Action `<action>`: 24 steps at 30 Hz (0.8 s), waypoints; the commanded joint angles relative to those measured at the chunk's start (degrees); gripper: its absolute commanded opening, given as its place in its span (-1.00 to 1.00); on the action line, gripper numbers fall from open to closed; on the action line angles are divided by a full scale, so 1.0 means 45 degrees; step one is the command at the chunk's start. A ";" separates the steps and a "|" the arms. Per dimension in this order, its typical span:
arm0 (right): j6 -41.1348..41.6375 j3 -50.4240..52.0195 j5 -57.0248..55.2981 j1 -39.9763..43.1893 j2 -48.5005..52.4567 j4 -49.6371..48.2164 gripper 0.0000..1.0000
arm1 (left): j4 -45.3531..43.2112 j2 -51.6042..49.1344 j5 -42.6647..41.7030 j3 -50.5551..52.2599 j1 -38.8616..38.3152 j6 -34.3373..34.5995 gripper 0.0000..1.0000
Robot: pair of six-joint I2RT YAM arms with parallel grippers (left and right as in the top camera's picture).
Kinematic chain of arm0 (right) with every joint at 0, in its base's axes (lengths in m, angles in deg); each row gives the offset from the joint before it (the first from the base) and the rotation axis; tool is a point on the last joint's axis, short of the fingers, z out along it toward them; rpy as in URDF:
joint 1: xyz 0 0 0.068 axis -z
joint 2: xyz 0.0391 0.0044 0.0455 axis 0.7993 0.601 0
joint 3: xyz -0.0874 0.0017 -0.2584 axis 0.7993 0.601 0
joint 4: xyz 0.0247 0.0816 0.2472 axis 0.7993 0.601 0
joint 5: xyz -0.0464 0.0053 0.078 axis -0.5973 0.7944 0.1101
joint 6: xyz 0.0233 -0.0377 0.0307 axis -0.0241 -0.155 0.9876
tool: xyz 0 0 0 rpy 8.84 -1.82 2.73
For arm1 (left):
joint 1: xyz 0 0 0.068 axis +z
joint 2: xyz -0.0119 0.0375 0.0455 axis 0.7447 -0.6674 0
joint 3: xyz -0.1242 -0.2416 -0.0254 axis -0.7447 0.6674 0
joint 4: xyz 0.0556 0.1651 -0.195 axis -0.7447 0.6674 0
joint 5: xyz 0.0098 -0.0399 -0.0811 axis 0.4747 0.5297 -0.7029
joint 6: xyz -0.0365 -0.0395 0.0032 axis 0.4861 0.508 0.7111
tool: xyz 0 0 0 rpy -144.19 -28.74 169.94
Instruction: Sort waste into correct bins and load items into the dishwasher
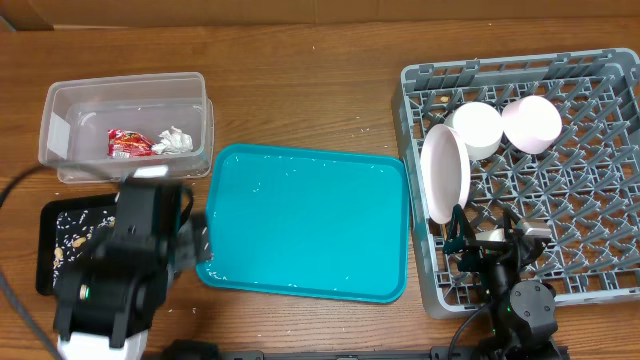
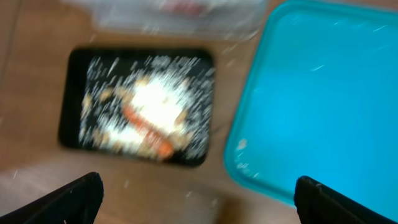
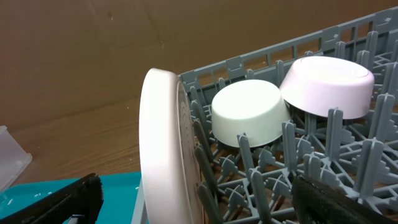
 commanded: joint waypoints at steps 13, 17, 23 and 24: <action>-0.0044 0.0049 -0.0019 0.0058 -0.0155 -0.0092 1.00 | -0.8893 0.6096 0.0282 0.5906 0.0690 -0.0500 1.00; -0.0039 0.0053 -0.0019 0.0058 -0.0155 -0.0092 1.00 | -1.0535 0.7490 -0.1540 0.7893 0.1263 -0.1443 1.00; -0.0044 0.0049 -0.0019 0.0058 -0.0155 -0.0092 1.00 | -1.1647 0.9515 -0.2696 1.0574 0.1627 -0.1515 1.00; -0.0044 0.0049 -0.0019 0.0058 -0.0155 -0.0092 1.00 | -1.1696 0.9826 -0.2778 1.0933 0.1627 -0.1511 1.00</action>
